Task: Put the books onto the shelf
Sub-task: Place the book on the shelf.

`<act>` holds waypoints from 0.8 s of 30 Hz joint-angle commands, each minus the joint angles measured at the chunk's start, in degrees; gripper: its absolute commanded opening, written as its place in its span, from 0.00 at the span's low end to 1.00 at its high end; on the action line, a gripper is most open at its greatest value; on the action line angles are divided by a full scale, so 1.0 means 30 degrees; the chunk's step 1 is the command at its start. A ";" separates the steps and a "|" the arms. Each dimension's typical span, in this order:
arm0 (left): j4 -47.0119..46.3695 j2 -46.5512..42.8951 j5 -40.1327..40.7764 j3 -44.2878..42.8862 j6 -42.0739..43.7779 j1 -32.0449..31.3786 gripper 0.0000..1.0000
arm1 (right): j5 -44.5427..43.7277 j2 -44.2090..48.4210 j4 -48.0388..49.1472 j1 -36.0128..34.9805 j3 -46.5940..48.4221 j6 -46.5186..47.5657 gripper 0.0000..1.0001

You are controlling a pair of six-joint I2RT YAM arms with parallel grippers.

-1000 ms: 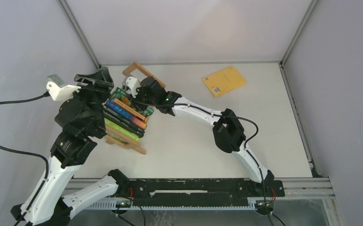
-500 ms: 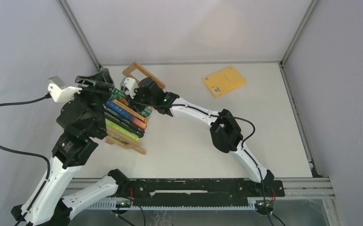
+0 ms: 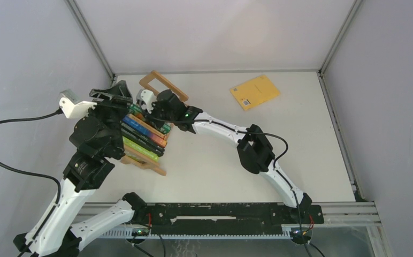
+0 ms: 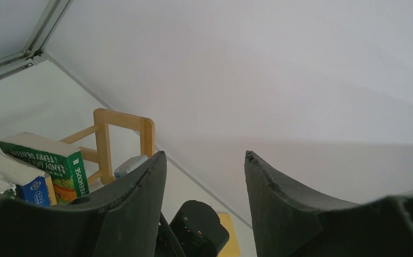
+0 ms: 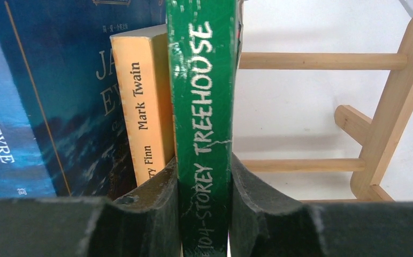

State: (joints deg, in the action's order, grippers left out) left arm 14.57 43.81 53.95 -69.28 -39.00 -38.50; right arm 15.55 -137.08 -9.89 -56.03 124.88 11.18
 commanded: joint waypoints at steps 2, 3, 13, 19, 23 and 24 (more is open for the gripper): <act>-0.1041 -0.0190 0.0608 0.0399 0.0275 -0.0057 0.61 | 0.0685 0.1159 0.1584 -0.0554 -0.0090 -0.0130 0.51; -0.1109 -0.0190 0.0665 0.0451 0.0259 -0.0057 0.61 | 0.0655 0.1234 0.1460 -0.0554 -0.0150 -0.0102 0.52; -0.1470 0.0213 0.0623 0.0123 -0.0115 -0.0077 0.61 | 0.0266 0.2891 0.1366 -0.0534 -0.1698 -0.0112 0.60; -0.1662 0.0715 0.0482 -0.0799 -0.0212 -0.0081 0.61 | 0.0243 0.3839 0.0919 -0.0284 -0.2065 -0.0239 0.60; -0.1637 0.1144 0.0357 -0.1600 -0.0174 -0.0084 0.61 | 0.0167 0.4592 0.0631 -0.0153 -0.2513 -0.0068 0.60; -0.1634 0.1299 0.0333 -0.1817 -0.0156 -0.0079 0.61 | 0.0143 0.4787 0.0543 -0.0112 -0.2658 -0.0091 0.60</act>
State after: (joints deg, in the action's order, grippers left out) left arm 11.46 46.46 55.27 -69.58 -39.16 -38.50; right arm 15.46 -129.03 -8.88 -56.49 117.64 11.14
